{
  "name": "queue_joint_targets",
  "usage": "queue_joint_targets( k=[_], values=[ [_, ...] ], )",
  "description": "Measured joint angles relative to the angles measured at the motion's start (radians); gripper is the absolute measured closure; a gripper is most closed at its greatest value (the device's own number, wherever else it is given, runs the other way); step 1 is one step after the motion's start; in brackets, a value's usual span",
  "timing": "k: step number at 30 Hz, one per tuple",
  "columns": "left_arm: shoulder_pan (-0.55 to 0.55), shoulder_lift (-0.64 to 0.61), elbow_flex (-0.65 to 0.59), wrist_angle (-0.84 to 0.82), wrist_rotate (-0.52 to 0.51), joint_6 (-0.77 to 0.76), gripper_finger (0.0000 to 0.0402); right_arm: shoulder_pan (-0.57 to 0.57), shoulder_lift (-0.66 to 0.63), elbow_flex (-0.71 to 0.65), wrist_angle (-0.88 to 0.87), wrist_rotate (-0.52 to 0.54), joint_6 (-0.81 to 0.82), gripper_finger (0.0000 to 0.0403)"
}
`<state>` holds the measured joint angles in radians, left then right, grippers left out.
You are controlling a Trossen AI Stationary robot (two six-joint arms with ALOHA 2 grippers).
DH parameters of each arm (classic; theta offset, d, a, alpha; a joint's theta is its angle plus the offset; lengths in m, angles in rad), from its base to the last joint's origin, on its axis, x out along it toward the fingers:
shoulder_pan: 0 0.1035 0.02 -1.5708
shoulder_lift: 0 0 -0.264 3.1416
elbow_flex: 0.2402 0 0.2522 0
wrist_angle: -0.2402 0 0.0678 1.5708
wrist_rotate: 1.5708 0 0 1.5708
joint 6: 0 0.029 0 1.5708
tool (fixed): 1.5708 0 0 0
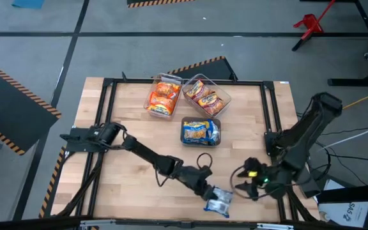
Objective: Sort Maruchan noodles
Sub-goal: Put the blue noodle pack into the black transparent bin
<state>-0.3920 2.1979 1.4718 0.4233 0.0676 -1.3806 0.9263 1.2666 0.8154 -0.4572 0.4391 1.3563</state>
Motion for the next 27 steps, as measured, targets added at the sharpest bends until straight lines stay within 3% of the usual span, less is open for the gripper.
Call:
queue_joint_targets(
  k=[5, 12, 15, 18, 20, 22, 27],
  values=[
    [0.06, 0.0, 0.096, -0.053, 0.122, 0.12, 0.0387, 0.069, -0.129, 0.0, -0.124, 0.157, 0.087, 0.0129],
    [0.152, -0.002, 0.283, -0.252, 0.324, 0.304, 0.0396, 0.13, -0.221, 0.0, -0.147, 0.198, 0.106, 0.0129],
    [0.184, -0.002, 0.372, -0.399, 0.423, 0.403, 0.0398, 0.15, -0.225, 0.0, -0.152, 0.198, 0.108, 0.0129],
    [0.209, -0.002, 0.478, -0.667, 0.477, 0.553, 0.0398, 0.169, -0.222, 0.0, -0.152, 0.197, 0.115, 0.0129],
    [0.223, -0.002, 0.565, -0.908, 0.45, 0.694, 0.0398, 0.183, -0.222, 0.0, -0.154, 0.204, 0.122, 0.013],
    [0.232, -0.002, 0.653, -1.151, 0.348, 0.852, 0.0399, 0.195, -0.22, 0.001, -0.156, 0.233, 0.124, 0.013],
    [0.24, -0.002, 0.845, -1.525, -0.112, 1.195, 0.0399, 0.2, -0.193, 0.001, -0.186, 0.321, 0.124, 0.013]
  ],
)
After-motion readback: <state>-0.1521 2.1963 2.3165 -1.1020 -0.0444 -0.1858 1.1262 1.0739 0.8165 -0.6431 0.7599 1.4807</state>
